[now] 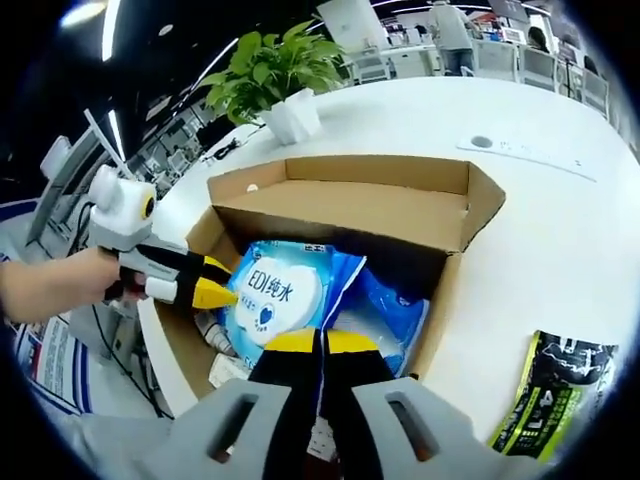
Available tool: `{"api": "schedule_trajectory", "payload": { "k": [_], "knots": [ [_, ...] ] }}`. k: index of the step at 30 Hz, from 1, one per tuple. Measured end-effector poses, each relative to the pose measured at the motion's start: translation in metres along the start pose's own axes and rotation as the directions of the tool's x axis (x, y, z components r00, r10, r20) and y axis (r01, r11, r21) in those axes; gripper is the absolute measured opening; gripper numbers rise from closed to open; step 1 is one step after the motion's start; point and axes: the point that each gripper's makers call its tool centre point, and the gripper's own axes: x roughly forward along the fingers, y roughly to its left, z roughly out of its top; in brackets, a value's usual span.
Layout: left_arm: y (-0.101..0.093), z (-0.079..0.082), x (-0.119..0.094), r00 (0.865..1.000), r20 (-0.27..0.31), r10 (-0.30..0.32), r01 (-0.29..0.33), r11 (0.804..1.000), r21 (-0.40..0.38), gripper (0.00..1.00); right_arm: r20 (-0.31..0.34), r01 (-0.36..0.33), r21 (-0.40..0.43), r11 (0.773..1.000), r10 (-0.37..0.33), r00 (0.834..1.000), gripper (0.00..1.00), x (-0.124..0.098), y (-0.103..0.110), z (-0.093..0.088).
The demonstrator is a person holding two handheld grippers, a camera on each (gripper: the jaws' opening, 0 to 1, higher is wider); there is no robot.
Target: Operate the shoe box by opening the lid, removing the specified soft item, and placing it in the target area until the item is outside and the box remains undamaged.
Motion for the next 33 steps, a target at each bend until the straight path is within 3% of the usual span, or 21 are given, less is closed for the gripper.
{"api": "schedule_trajectory", "payload": {
  "k": [8,22,33],
  "knots": [
    [-0.006,0.001,0.006,1.0,-0.011,-0.023,0.023,1.0,-0.002,0.22,-0.002,-0.002,0.004,1.0,0.002,1.0,0.0,0.001,-0.002,0.001],
    [0.005,0.002,0.01,1.0,-0.006,0.012,-0.012,0.999,0.033,0.06,0.001,-0.002,0.01,1.0,0.002,1.0,0.0,0.005,0.0,0.001],
    [0.005,0.008,0.001,0.999,0.019,0.039,-0.04,0.997,0.059,0.0,-0.005,0.01,0.023,1.0,-0.01,1.0,0.0,0.006,0.0,0.003]
  ]
}}
